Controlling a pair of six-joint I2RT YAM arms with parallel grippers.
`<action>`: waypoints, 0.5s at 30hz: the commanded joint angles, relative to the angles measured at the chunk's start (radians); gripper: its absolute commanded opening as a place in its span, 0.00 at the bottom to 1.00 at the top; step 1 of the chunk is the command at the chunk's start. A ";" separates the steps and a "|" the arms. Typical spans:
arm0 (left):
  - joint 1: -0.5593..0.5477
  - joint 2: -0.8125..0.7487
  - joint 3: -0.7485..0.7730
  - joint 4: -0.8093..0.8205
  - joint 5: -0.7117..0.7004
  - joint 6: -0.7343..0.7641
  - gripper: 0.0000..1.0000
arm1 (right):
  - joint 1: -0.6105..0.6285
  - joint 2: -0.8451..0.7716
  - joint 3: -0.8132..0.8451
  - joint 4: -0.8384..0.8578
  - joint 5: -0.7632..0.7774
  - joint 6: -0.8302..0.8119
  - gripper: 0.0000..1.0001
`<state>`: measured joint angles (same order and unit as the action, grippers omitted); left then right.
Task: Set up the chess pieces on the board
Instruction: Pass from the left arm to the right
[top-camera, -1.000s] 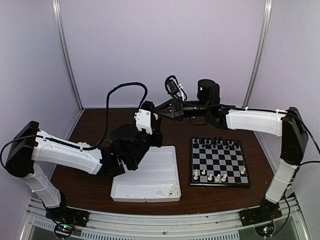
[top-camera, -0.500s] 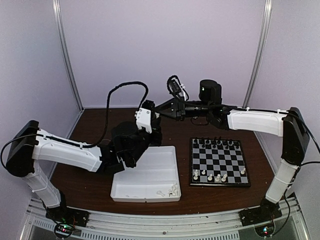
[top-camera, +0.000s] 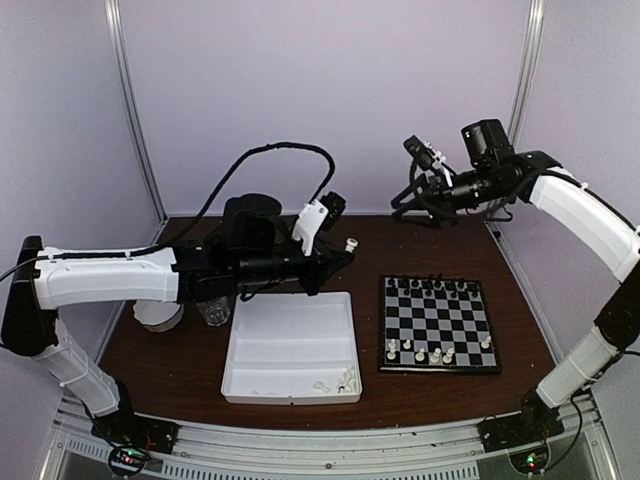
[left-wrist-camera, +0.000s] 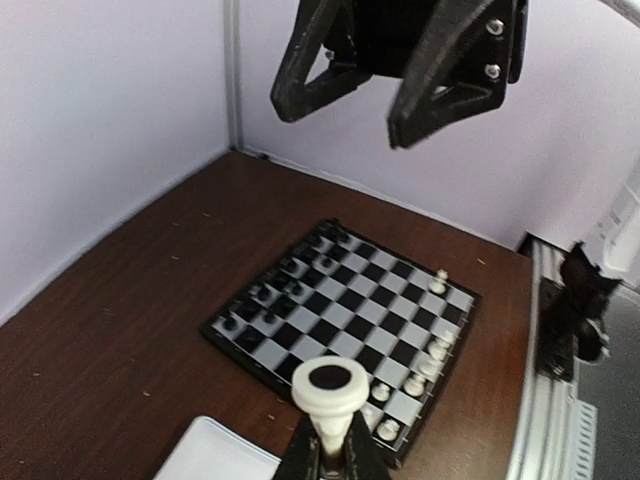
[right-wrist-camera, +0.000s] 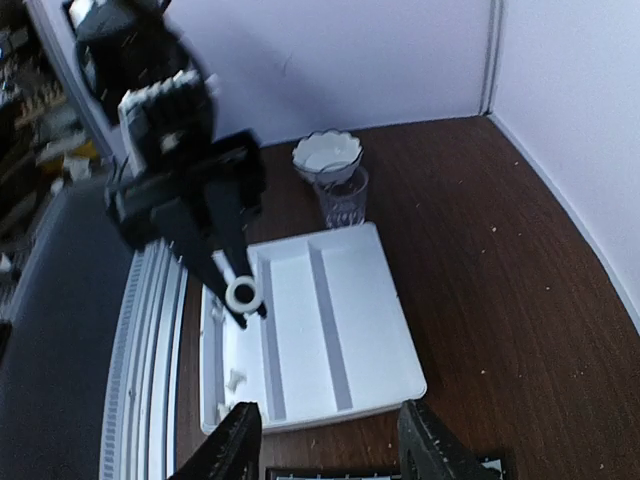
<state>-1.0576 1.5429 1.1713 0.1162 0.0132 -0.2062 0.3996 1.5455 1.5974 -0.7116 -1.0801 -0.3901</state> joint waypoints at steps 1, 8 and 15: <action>0.007 0.009 0.102 -0.305 0.416 -0.036 0.00 | 0.064 -0.109 -0.058 -0.532 0.229 -0.627 0.49; 0.009 0.075 0.141 -0.310 0.630 -0.176 0.00 | 0.215 -0.185 -0.052 -0.574 0.460 -0.656 0.48; 0.010 0.140 0.194 -0.321 0.753 -0.285 0.00 | 0.431 -0.171 -0.011 -0.572 0.675 -0.644 0.48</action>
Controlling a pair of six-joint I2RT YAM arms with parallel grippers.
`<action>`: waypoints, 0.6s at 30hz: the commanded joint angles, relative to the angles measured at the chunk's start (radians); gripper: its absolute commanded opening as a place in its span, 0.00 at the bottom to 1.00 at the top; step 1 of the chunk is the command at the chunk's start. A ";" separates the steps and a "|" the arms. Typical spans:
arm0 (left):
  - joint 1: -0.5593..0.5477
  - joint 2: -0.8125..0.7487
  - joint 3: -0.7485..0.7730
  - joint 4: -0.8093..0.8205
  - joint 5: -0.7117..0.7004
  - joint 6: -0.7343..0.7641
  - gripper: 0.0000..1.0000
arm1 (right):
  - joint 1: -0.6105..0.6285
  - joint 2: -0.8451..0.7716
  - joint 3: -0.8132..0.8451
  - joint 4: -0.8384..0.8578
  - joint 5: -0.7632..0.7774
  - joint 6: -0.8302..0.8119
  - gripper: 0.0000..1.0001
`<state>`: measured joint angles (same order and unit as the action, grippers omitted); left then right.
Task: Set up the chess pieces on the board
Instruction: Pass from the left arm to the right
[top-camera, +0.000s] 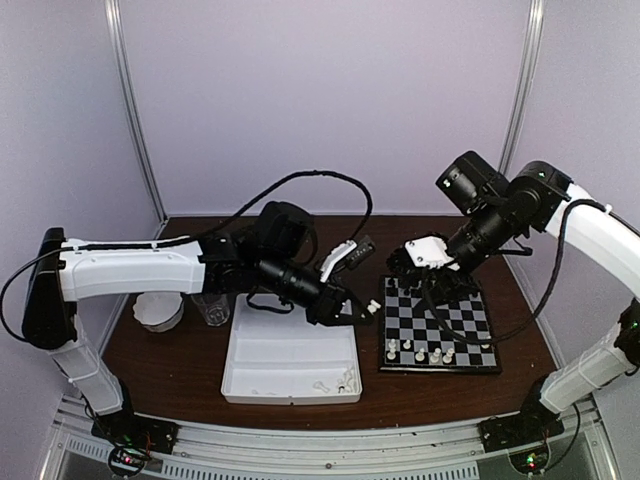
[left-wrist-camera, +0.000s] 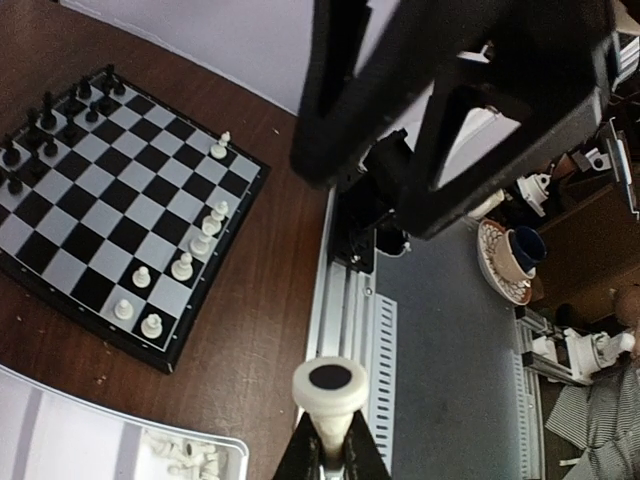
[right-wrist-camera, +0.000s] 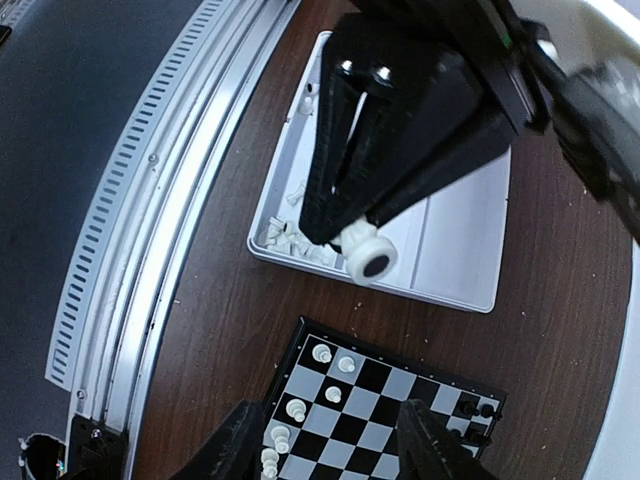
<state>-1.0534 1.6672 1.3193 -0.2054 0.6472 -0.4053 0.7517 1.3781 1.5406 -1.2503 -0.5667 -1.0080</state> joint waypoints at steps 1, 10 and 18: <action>0.006 0.020 0.049 0.005 0.124 -0.099 0.00 | 0.103 0.001 0.055 -0.033 0.178 -0.023 0.48; 0.004 0.053 0.059 0.050 0.209 -0.208 0.00 | 0.307 0.038 0.025 0.050 0.425 0.015 0.48; 0.006 0.078 0.069 0.052 0.248 -0.249 0.00 | 0.379 0.052 0.007 0.098 0.499 0.029 0.46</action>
<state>-1.0534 1.7309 1.3544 -0.1989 0.8478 -0.6182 1.1088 1.4254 1.5547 -1.1885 -0.1390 -0.9962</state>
